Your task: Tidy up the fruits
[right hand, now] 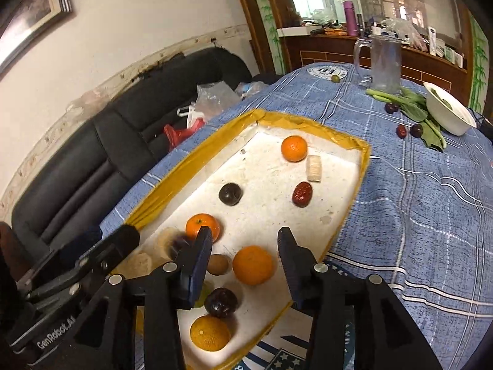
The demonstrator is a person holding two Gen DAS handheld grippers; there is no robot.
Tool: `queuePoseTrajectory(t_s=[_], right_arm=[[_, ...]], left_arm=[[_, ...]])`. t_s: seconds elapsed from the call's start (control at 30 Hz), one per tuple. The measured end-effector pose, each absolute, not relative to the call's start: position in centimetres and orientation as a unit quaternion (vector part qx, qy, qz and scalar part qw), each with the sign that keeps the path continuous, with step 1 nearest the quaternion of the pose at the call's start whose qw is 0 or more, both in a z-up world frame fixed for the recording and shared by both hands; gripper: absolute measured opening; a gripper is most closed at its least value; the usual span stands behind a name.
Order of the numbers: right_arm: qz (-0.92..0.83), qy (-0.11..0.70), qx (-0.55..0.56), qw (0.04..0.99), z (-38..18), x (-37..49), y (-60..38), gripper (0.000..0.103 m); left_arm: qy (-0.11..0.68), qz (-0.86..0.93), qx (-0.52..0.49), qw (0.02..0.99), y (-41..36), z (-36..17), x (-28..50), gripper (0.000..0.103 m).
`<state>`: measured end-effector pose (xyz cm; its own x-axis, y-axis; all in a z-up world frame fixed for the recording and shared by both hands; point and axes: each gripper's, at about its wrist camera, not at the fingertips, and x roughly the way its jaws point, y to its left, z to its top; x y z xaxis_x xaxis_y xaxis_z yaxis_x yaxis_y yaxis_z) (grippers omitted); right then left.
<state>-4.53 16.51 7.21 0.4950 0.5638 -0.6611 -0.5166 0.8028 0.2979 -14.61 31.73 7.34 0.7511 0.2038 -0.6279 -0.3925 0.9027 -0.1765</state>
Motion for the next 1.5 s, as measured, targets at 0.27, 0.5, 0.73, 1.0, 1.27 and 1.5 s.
queuePoseTrajectory(t_s=[0.27, 0.5, 0.73, 1.0, 1.27, 1.5], right_arm=[[0.272, 0.355, 0.063, 0.892, 9.5, -8.6, 11.1, 0.065], [0.215, 0.333, 0.066, 0.916, 10.1, -12.3, 6.9, 0.073], [0.174, 0.326, 0.047, 0.928, 9.3, -14.8, 4.5, 0.077], [0.16, 0.335, 0.045, 0.927, 8.7, -15.7, 3.5, 0.079], [0.151, 0.33, 0.024, 0.931, 8.6, -16.2, 4.0, 0.084], [0.154, 0.335, 0.016, 0.929, 8.2, -16.2, 4.6, 0.084]], left_arm=[[0.286, 0.176, -0.105, 0.936, 28.9, 9.5, -16.5, 0.091], [0.273, 0.166, -0.079, 0.944, 26.3, 10.8, -17.9, 0.094], [0.282, 0.159, -0.066, 0.944, 24.7, 10.9, -18.8, 0.094], [0.288, 0.139, -0.052, 0.946, 23.0, 10.9, -19.5, 0.094], [0.295, 0.123, -0.057, 0.946, 22.7, 10.7, -19.4, 0.094], [0.291, 0.125, -0.058, 0.947, 22.7, 10.6, -19.4, 0.094]])
